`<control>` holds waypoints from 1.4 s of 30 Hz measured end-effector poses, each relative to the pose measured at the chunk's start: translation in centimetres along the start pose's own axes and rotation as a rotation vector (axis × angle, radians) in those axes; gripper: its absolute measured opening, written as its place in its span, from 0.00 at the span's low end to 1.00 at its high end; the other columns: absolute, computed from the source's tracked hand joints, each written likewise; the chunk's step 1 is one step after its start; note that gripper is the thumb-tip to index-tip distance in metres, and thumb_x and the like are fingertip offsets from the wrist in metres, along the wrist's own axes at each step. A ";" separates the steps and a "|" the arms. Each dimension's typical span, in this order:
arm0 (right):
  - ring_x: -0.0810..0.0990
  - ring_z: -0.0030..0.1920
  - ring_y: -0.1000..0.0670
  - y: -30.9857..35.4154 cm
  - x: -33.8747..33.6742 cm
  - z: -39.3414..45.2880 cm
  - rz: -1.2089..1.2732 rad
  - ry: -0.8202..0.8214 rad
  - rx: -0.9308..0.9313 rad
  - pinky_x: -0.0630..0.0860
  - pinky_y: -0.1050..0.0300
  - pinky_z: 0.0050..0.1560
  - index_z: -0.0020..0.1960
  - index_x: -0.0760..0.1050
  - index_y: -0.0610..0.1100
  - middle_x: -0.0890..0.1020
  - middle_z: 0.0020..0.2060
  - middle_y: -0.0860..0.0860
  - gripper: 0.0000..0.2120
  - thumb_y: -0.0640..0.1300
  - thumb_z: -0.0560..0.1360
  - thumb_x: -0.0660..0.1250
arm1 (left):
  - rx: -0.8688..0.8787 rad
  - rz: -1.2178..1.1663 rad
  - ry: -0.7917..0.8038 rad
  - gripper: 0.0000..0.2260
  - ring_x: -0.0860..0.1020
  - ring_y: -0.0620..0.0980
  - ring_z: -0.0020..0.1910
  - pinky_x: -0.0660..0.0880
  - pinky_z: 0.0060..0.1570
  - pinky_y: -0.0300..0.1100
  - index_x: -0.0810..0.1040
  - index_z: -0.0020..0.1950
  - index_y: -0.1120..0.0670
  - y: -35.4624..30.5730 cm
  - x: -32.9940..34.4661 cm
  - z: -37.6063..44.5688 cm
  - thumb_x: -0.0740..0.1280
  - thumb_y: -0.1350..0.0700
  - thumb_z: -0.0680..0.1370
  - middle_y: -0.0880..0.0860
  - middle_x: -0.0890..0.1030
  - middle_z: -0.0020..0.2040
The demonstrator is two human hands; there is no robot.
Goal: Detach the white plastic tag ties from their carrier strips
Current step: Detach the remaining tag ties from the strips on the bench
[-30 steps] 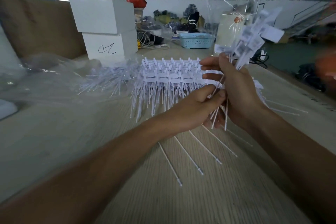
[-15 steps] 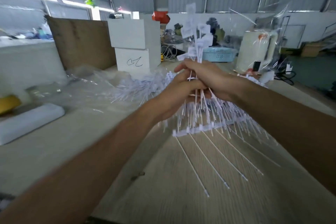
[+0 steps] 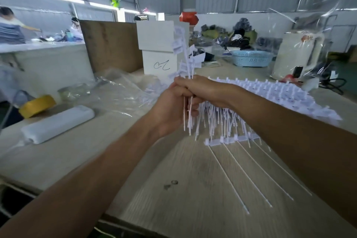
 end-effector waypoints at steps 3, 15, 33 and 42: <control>0.76 0.26 0.57 0.2 0.5 0.6 0.000 0.034 0.021 0.77 0.52 0.51 0.43 0.77 0.46 0.76 0.23 0.56 0.19 0.56 0.84 0.57 | 0.006 0.092 -0.001 0.11 0.59 0.46 0.29 0.57 0.33 0.42 0.72 0.47 0.52 0.0 -1.1 0.0 0.52 0.63 0.80 0.51 0.59 0.33; 0.86 0.43 0.52 1.4 0.9 2.7 -0.241 0.183 -0.097 0.80 0.60 0.38 0.49 0.84 0.46 0.86 0.44 0.49 0.27 0.70 0.75 0.64 | 0.150 0.400 -0.254 0.20 0.60 0.44 0.24 0.61 0.24 0.37 0.71 0.32 0.46 0.0 -6.8 -0.1 0.55 0.54 0.84 0.47 0.63 0.27; 0.81 0.51 0.38 1.6 -1.1 9.5 -0.832 -0.565 -0.164 0.74 0.51 0.46 0.58 0.78 0.44 0.81 0.53 0.42 0.10 0.42 0.81 0.60 | -0.194 0.484 -0.276 0.10 0.55 0.44 0.23 0.54 0.22 0.31 0.72 0.48 0.53 1.1 -12.1 -0.6 0.57 0.52 0.86 0.46 0.59 0.26; 0.78 0.47 0.42 4.3 -3.0 9.6 -0.711 -0.563 -0.202 0.69 0.54 0.41 0.54 0.80 0.46 0.82 0.50 0.45 0.10 0.44 0.82 0.60 | -0.443 0.438 -0.276 0.10 0.55 0.42 0.19 0.52 0.18 0.31 0.72 0.51 0.57 0.5 -11.4 1.2 0.53 0.58 0.86 0.46 0.59 0.24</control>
Point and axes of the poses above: each hand's wrist, its own z-axis towards the middle knuckle, its own x-axis out of the palm, y = z × x, the point moved 3 cm from there along z, towards the middle knuckle
